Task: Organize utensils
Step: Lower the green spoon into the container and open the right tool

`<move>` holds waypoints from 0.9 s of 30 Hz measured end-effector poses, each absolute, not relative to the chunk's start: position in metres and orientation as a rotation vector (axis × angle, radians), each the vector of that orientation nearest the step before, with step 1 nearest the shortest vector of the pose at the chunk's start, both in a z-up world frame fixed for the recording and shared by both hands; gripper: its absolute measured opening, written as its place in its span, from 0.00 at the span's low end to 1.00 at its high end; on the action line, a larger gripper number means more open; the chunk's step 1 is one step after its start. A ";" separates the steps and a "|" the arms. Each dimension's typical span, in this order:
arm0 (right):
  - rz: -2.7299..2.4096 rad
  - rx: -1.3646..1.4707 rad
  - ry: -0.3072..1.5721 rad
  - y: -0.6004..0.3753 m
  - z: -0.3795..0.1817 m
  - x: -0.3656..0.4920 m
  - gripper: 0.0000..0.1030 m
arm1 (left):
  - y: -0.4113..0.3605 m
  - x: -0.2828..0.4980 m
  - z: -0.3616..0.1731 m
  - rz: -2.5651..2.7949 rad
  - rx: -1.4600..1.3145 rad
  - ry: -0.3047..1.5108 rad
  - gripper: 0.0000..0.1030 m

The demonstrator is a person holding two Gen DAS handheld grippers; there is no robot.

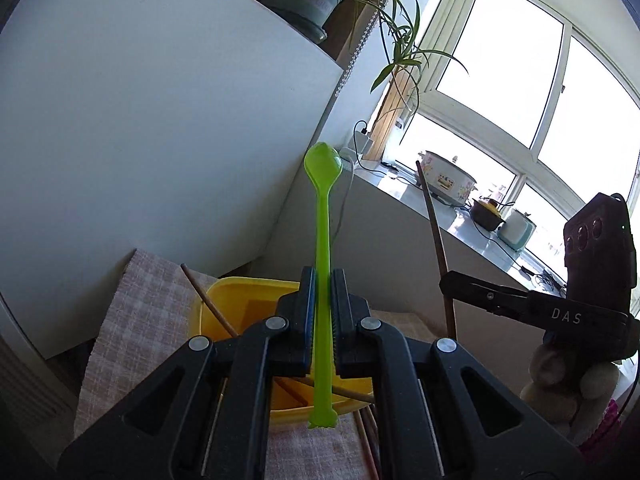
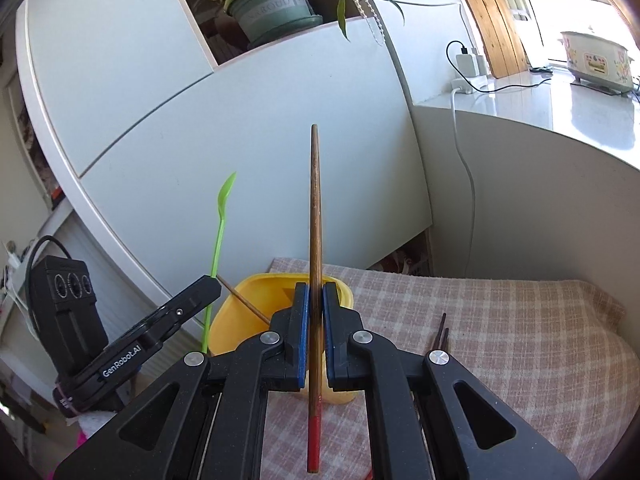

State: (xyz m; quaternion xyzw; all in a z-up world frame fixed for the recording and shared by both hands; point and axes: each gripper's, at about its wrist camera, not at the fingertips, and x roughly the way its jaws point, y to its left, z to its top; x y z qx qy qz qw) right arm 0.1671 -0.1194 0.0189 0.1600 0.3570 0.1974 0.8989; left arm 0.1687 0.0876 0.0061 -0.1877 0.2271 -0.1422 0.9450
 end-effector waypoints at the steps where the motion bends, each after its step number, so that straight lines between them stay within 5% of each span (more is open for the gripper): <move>1: 0.409 0.330 0.737 -0.117 0.020 0.168 0.05 | 0.089 0.170 0.004 -0.287 -0.386 0.462 0.05; 27: 0.372 0.287 0.671 -0.081 0.012 0.214 0.05 | 0.098 0.188 -0.026 -0.256 -0.400 0.447 0.05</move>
